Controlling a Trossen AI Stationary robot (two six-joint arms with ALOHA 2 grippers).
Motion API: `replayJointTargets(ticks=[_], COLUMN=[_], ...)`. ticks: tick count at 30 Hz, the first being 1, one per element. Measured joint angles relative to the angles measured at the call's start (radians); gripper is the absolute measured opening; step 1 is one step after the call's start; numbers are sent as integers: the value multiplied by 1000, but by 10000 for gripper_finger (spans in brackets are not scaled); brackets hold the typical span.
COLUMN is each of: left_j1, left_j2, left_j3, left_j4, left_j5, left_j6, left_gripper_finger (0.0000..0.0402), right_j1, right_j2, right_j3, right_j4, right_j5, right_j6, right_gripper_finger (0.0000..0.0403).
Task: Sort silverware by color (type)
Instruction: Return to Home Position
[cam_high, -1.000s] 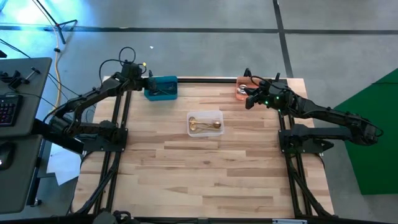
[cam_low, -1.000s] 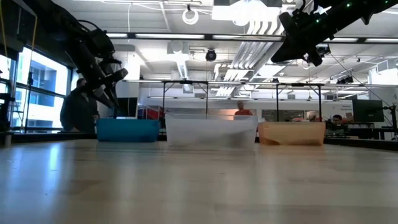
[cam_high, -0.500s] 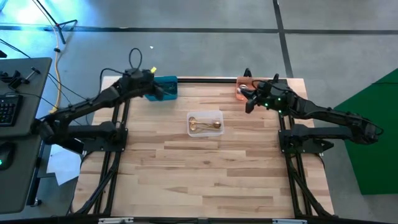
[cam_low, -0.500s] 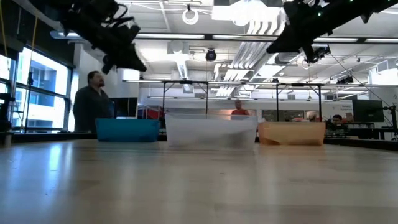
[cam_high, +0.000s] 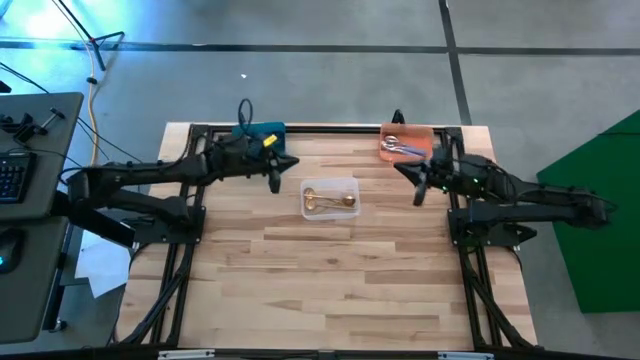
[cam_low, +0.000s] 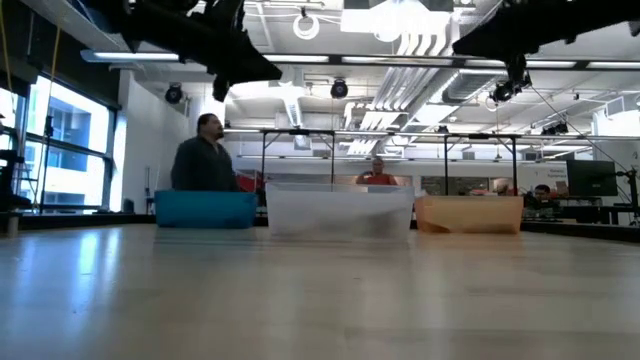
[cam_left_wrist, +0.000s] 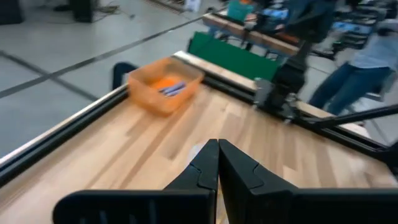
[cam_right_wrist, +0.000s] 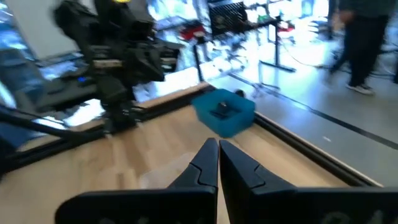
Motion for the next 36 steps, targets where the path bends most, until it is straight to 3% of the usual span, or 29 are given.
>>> replayJointTargets(ticks=[10, 18, 21, 25, 36], left_j1=[-101, -99, -94, -91, -91], left_j2=[82, 82, 66, 5, -331], left_j3=[-4, -244, -320, -403, -596], left_j4=[127, 504, 554, 560, 503], left_j5=[46, 83, 86, 86, 75], left_j6=[64, 43, 36, 35, 25], left_gripper_finger=[0, 0, 0, 0, 0], right_j1=[101, 104, 104, 104, 104], right_j2=[-277, -438, -500, -582, -580], right_j3=[-180, -332, -389, -434, -439], right_j4=[32, 26, 36, 34, 0], right_j5=[-31, -90, -88, -85, -74], right_j6=[-37, -47, -53, -58, -74], right_gripper_finger=[0, 0, 0, 0, 0])
